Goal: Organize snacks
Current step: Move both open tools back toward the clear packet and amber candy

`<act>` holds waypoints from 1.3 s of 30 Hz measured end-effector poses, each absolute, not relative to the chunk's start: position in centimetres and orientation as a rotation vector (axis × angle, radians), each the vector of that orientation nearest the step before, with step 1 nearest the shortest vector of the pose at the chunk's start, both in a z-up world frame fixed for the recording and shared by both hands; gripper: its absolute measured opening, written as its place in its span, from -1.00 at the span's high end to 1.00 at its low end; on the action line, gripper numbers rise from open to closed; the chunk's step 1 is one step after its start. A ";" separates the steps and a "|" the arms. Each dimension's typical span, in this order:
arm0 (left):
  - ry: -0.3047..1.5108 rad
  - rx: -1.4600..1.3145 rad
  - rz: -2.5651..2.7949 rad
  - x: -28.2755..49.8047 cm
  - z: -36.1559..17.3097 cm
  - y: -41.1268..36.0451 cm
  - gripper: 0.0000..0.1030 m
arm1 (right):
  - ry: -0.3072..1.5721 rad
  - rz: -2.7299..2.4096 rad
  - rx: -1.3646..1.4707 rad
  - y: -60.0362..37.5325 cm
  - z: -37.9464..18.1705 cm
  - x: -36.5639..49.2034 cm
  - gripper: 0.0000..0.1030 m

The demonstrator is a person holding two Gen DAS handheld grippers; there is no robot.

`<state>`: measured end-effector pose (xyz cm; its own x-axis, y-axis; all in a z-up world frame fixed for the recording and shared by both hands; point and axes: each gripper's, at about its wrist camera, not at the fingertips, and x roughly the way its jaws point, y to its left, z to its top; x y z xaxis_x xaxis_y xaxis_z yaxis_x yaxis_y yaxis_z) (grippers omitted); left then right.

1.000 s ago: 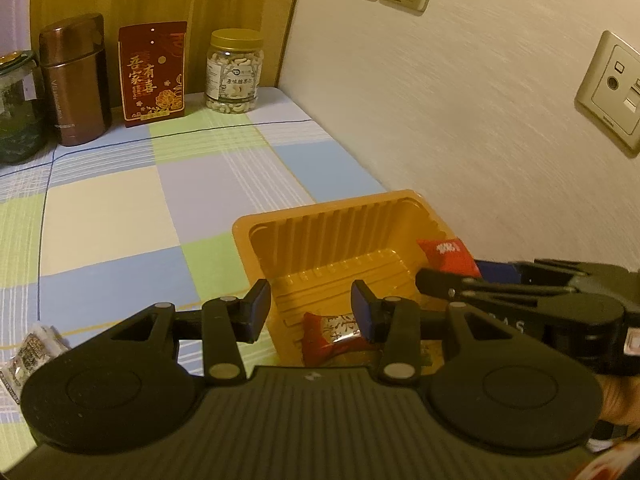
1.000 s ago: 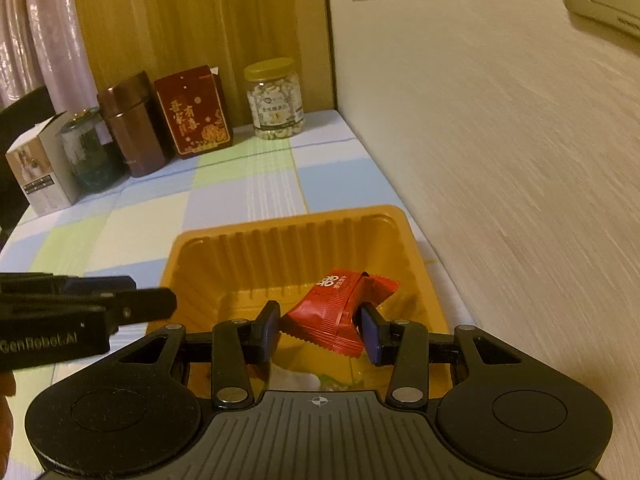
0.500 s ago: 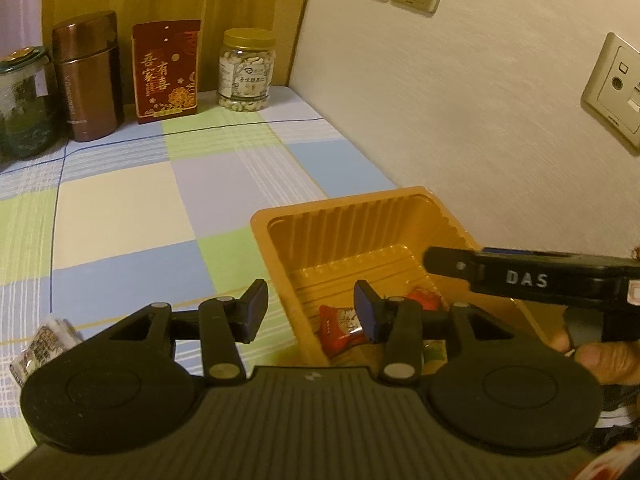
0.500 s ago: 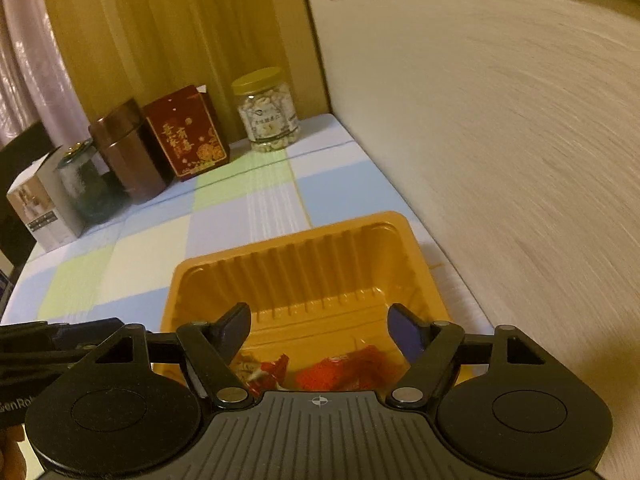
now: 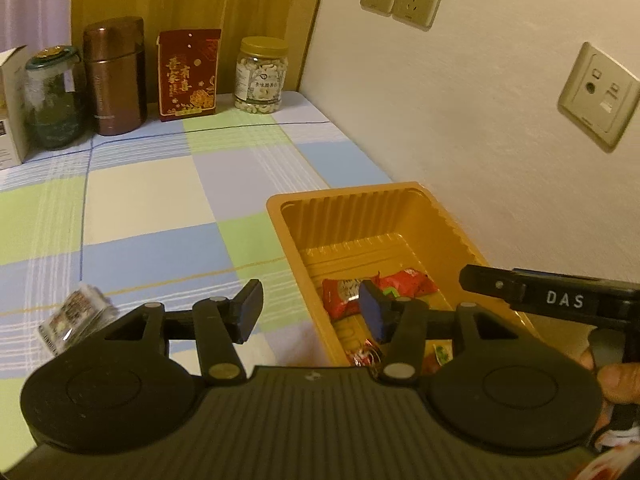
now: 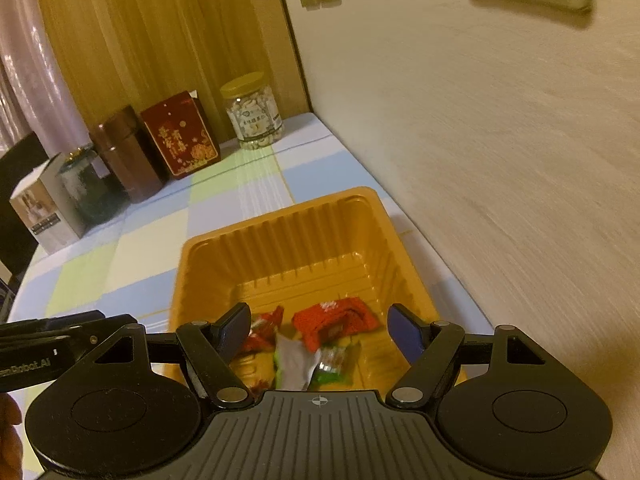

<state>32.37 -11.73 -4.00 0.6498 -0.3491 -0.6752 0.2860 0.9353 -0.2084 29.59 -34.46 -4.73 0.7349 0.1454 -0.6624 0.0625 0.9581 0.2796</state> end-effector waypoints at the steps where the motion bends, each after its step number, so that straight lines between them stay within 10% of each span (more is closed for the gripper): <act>1: 0.783 -0.088 -0.360 31.8 -3.8 -11.5 0.01 | 0.744 0.047 0.294 -34.3 -4.4 29.0 -0.46; 39: 0.730 -0.173 -0.182 14.6 -1.3 -0.1 -0.42 | 0.728 0.174 0.270 -22.5 -0.8 14.8 -0.46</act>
<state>14.57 -0.05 -1.29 0.7307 -0.2245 -0.6447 0.1044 0.9700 -0.2194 14.85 -22.48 -0.81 0.7345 0.2492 -0.6312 -0.0626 0.9510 0.3026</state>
